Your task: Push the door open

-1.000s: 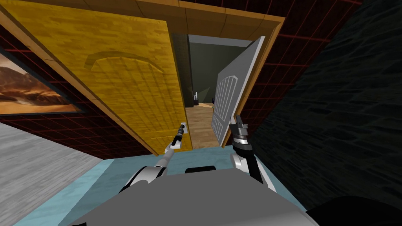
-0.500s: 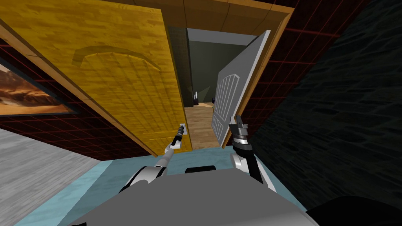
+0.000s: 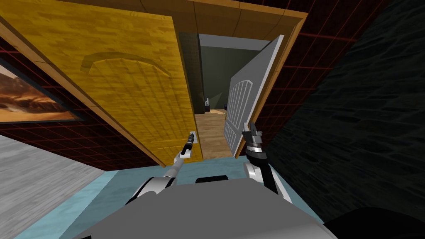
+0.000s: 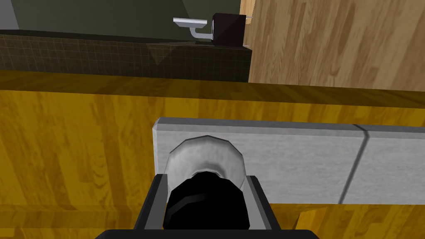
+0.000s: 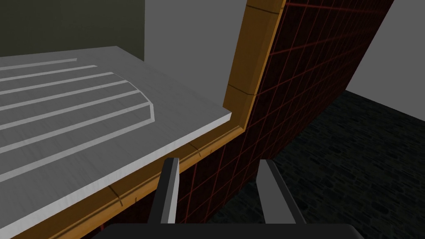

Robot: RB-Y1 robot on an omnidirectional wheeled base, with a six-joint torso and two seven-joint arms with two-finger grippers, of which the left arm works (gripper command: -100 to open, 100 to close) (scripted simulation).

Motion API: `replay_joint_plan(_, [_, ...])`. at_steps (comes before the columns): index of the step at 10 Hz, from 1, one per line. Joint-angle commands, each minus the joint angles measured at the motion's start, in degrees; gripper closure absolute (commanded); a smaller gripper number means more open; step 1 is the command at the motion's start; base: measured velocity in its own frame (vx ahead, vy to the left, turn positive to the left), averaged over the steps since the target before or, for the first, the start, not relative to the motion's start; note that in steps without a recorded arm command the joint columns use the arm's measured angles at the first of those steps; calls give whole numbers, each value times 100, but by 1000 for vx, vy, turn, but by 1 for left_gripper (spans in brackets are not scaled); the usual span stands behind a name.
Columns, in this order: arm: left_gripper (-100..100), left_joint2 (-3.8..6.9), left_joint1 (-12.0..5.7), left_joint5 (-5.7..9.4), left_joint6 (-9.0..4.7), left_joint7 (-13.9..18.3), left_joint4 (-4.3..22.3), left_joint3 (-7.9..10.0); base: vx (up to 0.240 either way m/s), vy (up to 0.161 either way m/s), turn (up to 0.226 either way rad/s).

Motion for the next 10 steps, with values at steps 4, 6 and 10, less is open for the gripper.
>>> replay_joint_plan(4, [100, 111, -32, 51, -33, -33, 29, 177, 173, -66, 34])
replay_joint_plan(6, [100, 169, -20, 93, -45, -81, 70, 332, 197, -71, 43])
replay_joint_plan(10, [100, 260, -2, 160, -64, -155, 134, 575, 204, -78, 58])
